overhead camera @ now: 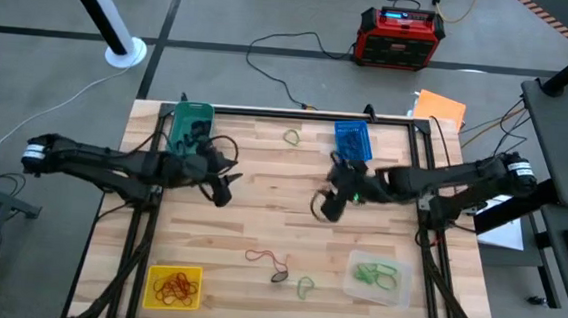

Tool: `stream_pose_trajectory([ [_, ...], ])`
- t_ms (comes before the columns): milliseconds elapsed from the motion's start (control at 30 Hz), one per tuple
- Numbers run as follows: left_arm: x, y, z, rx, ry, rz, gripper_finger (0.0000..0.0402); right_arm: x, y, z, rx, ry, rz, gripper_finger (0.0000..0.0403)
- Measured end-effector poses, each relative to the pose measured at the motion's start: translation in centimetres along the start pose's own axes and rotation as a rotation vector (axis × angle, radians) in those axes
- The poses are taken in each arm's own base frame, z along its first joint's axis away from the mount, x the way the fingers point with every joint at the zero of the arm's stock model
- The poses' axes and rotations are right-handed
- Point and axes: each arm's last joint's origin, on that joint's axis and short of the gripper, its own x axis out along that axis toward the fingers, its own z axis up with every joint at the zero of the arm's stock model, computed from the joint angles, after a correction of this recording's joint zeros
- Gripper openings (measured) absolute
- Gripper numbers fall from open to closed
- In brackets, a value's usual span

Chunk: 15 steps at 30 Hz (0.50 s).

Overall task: Sort rubber bands into baskets
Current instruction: Put the green rubber band into the transparent bin

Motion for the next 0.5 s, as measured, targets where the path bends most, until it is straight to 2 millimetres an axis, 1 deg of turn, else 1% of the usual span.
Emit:
stream_pose_trajectory([
  [67,-0.5,-0.4,0.2,0.005,-0.017,-0.026,0.0155,0.8,-0.9,1.0,0.001,-0.040,0.012,0.0189],
  [167,-1.0,-0.7,0.5,0.010,-0.032,-0.049,0.0155,2.1,-2.3,2.0,-0.003,-0.065,0.007,0.0189],
  [267,-1.1,-0.8,0.6,0.009,-0.038,-0.055,0.0155,3.3,-3.4,3.2,-0.004,-0.057,-0.017,0.0189],
  [367,-1.0,-0.8,0.4,0.014,-0.030,-0.052,0.0155,4.9,-4.0,4.8,-0.029,-0.051,-0.049,0.0189],
  [500,-0.8,-0.8,0.2,0.018,-0.027,-0.017,0.0155,7.4,-4.6,6.8,-0.060,0.000,-0.094,0.0189],
])
